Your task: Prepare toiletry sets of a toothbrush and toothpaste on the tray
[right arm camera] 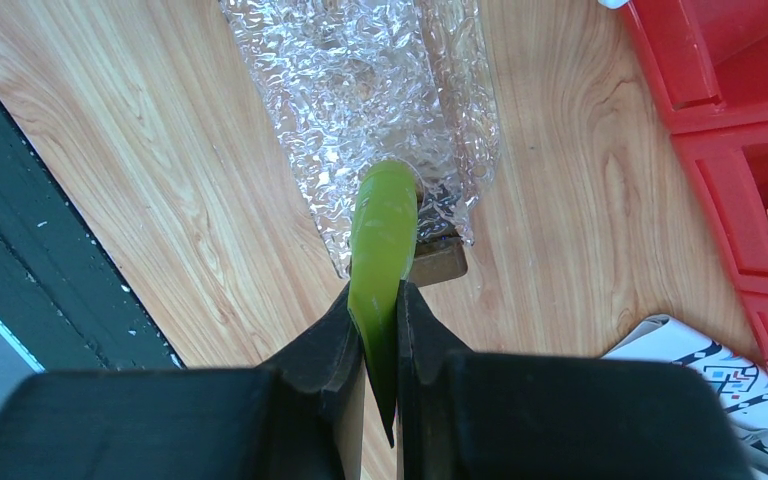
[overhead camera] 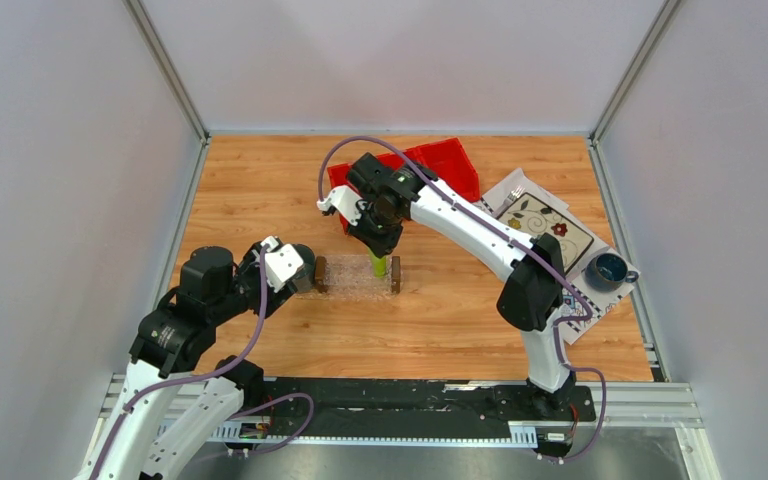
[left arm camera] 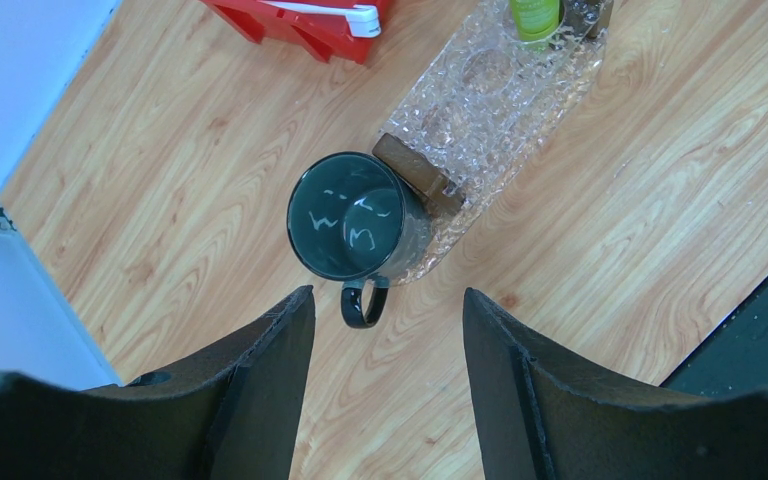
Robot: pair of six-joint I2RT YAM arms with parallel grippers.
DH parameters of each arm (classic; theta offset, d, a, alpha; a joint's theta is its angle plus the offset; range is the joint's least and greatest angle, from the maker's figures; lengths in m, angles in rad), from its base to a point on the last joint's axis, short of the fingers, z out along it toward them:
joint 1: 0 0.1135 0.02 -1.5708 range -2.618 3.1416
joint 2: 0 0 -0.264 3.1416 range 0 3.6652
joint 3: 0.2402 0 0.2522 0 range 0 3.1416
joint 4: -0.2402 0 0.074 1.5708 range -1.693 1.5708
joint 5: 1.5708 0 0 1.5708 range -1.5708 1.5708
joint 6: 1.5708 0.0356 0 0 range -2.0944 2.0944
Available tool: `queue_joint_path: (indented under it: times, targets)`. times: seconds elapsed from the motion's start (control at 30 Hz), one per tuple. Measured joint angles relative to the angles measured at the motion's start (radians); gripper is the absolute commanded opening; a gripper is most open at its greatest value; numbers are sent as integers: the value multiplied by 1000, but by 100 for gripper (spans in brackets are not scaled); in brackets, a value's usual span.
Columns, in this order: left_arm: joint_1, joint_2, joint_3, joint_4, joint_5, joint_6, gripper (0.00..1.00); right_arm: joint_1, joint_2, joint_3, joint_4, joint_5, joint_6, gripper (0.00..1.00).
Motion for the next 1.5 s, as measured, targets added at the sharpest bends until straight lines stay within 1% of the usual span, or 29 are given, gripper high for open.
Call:
queue_joint_path:
  times: [0.3, 0.73, 1.5]
  targets:
    - [0, -4, -7, 2, 0, 0, 64, 0, 30, 0, 6, 0, 0, 0]
    - [0, -5, -11, 3, 0, 0, 64, 0, 31, -3, 19, 1, 0, 0]
    - [0, -5, -11, 3, 0, 1, 64, 0, 6, -89, 84, 7, -2, 1]
